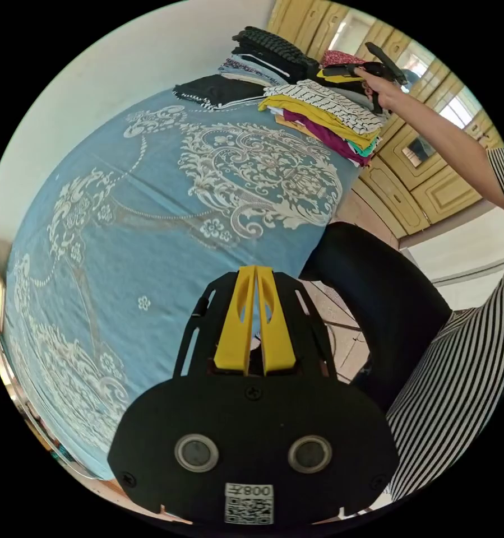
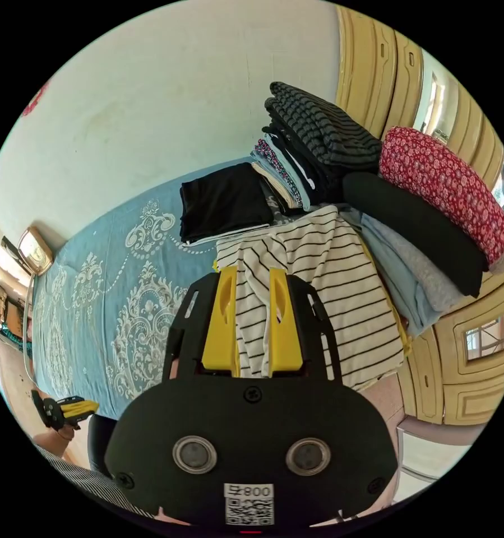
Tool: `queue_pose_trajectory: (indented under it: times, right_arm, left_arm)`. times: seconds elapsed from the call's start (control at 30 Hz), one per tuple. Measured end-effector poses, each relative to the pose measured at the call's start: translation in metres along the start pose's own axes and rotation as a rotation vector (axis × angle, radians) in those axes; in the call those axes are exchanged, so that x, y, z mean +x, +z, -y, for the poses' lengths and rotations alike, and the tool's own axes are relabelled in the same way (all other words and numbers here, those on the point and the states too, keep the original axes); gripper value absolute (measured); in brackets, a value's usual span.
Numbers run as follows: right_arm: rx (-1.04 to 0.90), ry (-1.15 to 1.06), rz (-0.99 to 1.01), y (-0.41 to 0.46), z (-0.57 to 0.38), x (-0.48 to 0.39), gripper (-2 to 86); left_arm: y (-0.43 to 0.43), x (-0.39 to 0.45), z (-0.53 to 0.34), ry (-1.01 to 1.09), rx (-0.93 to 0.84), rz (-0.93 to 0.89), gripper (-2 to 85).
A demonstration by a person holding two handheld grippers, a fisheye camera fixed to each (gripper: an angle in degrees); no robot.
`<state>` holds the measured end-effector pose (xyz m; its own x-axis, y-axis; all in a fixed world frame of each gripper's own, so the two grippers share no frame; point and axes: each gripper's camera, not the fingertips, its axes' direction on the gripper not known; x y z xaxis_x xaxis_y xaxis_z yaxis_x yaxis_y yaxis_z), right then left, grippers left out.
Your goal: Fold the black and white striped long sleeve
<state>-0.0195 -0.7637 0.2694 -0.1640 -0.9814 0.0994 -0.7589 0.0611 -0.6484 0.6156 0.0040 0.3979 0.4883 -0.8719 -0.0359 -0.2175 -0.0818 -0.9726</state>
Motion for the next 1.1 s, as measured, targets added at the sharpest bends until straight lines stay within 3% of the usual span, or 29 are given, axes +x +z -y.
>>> queue_pose_trajectory:
  times: [0.17, 0.33, 0.57, 1.1]
  right_arm:
    - [-0.027, 0.042, -0.035, 0.018, 0.032, 0.028, 9.6]
    - [-0.171, 0.09, -0.102, 0.048, 0.036, 0.065, 8.6]
    - [-0.125, 0.09, -0.087, 0.015, 0.004, 0.107, 3.1]
    - [0.161, -0.006, 0.472, -0.219, -0.127, 0.194, 0.9]
  left_arm:
    - [0.013, -0.001, -0.036, -0.118, -0.038, -0.081, 0.3]
    - [0.025, 0.0, -0.043, -0.158, -0.016, -0.183, 0.3]
    - [0.021, 0.002, -0.068, -0.157, 0.047, -0.221, 0.4]
    - [-0.021, 0.028, -0.173, -0.134, 0.222, -0.289, 0.1]
